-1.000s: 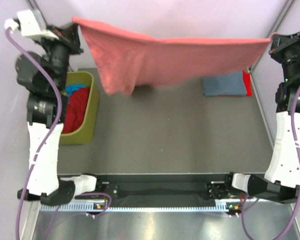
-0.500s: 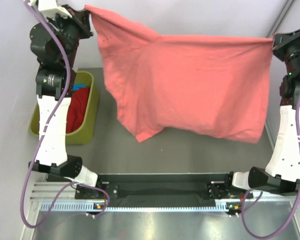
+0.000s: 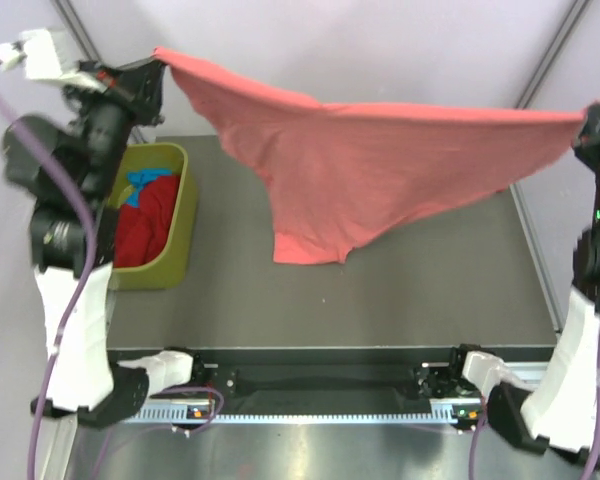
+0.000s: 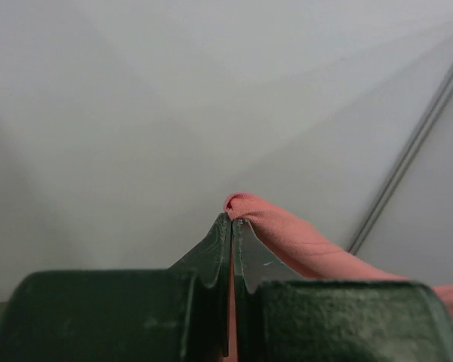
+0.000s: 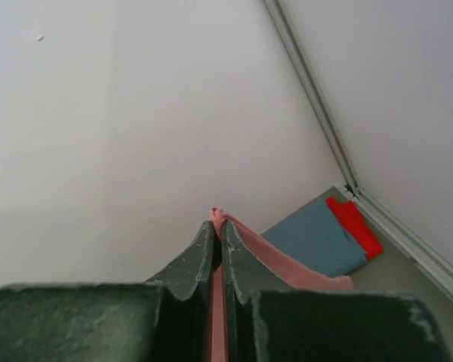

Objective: Fold and stack the t-shirts
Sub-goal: Flatten the tshirt out

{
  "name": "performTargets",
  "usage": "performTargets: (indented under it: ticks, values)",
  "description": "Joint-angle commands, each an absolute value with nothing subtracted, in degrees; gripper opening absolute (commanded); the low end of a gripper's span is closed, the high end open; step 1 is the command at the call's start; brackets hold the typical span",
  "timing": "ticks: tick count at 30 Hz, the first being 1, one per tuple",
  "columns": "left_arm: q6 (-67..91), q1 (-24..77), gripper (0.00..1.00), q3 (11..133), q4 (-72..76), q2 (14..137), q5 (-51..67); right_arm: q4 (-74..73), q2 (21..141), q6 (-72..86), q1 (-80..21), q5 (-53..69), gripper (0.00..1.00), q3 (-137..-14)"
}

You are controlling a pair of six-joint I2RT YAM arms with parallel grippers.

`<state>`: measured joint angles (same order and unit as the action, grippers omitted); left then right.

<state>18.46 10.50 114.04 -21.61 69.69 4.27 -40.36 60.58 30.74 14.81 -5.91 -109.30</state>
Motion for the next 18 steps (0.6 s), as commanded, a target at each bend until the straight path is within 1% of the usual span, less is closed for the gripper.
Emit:
performTargets:
  ticks: [1,5,8,11,13,15,18]
  values:
    - [21.88,9.93,0.0,114.52,-18.89,62.68,6.33,-43.31,53.1,29.18,15.82,-11.51,0.0,-109.07]
    - [22.24,9.93,0.0,114.43,-21.09,56.71,4.92,-47.8,49.58,28.65,15.21,-15.46,0.0,-112.57]
    - [22.5,9.93,0.0,114.87,-21.45,55.37,5.79,-50.0,48.0,28.74,15.21,-16.26,0.0,-115.92]
    - [21.27,9.93,0.0,118.9,-24.42,58.34,7.47,-50.45,47.38,29.0,15.21,-15.56,0.0,-116.98]
    - [20.22,9.84,0.0,121.9,-26.1,60.28,8.0,-49.93,47.46,29.53,15.21,-15.03,0.0,-115.5]
    - [19.34,9.93,0.0,120.51,-25.49,61.96,8.26,-47.38,47.9,29.36,15.21,-11.79,0.0,-113.3]
    - [18.28,9.93,0.0,115.52,-23.73,64.07,9.4,-41.06,50.0,28.92,15.12,-1.35,0.0,-104.87]
